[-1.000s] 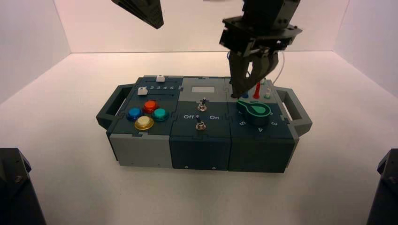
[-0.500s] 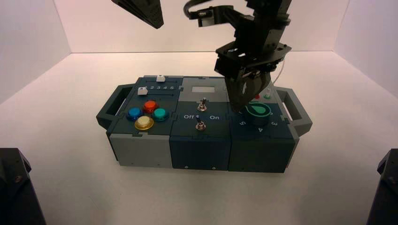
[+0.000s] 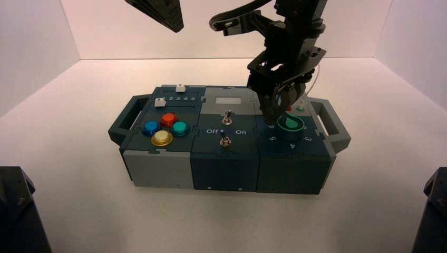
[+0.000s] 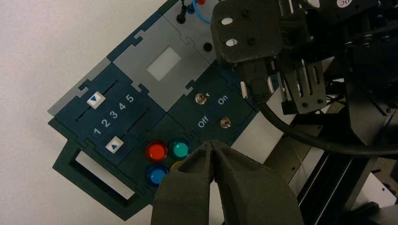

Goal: Turn the knob to position 2.

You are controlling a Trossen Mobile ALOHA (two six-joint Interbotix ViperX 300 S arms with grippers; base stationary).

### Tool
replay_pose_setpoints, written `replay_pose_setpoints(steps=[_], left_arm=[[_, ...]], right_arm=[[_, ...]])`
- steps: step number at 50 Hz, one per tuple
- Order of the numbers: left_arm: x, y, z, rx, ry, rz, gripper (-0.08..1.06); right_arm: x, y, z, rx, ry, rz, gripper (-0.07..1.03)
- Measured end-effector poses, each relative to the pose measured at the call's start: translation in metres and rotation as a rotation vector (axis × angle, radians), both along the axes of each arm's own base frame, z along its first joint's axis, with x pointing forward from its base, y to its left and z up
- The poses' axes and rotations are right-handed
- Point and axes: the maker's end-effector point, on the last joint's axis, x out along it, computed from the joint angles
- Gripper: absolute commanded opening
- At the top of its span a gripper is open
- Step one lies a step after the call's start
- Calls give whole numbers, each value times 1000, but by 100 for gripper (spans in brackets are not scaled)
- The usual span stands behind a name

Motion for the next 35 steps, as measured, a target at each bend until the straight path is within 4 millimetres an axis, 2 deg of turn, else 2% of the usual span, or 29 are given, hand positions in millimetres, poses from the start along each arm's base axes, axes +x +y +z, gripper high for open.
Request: replay_pose_setpoints(steps=[35], left_arm=[[-5, 1, -1, 13, 18, -27, -3]], right_arm=[[15, -18, -1, -31, -18, -33, -2]])
